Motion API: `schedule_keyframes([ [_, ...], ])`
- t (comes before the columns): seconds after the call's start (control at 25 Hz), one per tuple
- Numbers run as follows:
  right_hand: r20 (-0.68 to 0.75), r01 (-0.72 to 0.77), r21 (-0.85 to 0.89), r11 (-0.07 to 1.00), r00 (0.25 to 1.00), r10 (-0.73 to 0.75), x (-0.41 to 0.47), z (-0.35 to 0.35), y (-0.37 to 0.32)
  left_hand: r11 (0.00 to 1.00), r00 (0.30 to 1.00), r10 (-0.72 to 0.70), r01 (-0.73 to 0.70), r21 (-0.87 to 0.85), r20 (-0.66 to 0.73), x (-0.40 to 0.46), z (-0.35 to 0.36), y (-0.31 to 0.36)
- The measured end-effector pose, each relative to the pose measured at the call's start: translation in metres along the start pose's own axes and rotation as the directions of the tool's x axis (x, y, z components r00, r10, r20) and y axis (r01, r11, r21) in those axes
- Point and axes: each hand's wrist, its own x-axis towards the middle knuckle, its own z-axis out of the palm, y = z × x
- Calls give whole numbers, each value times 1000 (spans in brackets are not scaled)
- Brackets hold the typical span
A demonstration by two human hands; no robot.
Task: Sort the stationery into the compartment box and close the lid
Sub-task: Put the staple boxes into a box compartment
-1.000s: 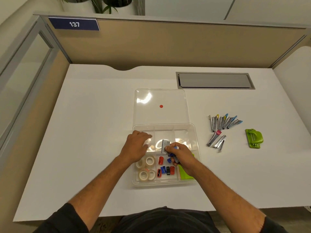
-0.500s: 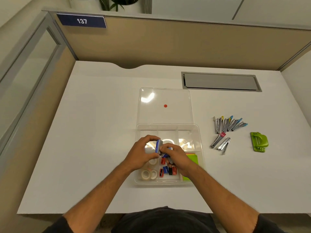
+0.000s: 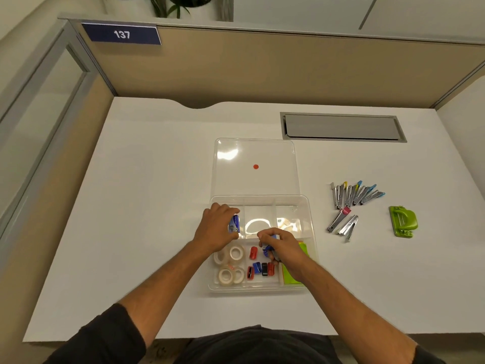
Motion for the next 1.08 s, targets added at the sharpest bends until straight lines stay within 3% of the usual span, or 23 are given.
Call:
schedule_keyframes([
  [0.2, -25, 10, 46, 999, 1000, -9, 0, -13, 0, 988, 992, 20, -38, 150, 126, 24, 11, -2],
  [0.44, -49, -17, 100, 995, 999, 22, 2, -18, 2, 980, 989, 71, -94, 176, 130, 26, 15, -8],
  [0.52, -30, -37, 145, 989, 999, 42, 3, -13, -1, 994, 995, 51, -60, 90, 91, 21, 9, -6],
  [0.6, -7, -49, 165, 985, 999, 51, 5, -6, -6, 994, 1000, 17, -16, -112, 9, 11, 2, -1],
  [0.72, 19, -36, 164, 986, 999, 33, 11, 7, -12, 942, 994, 113, -111, -316, -14, -11, -10, 13],
  [0.84, 47, -6, 76, 997, 999, 2, 17, 21, -16, 916, 985, 170, -156, -370, 4, -27, -15, 24],
  [1.08, 189, 11, -13, 1000, 982, -9, 17, 46, -23, 905, 999, 29, -20, -425, 14, -37, -13, 8],
])
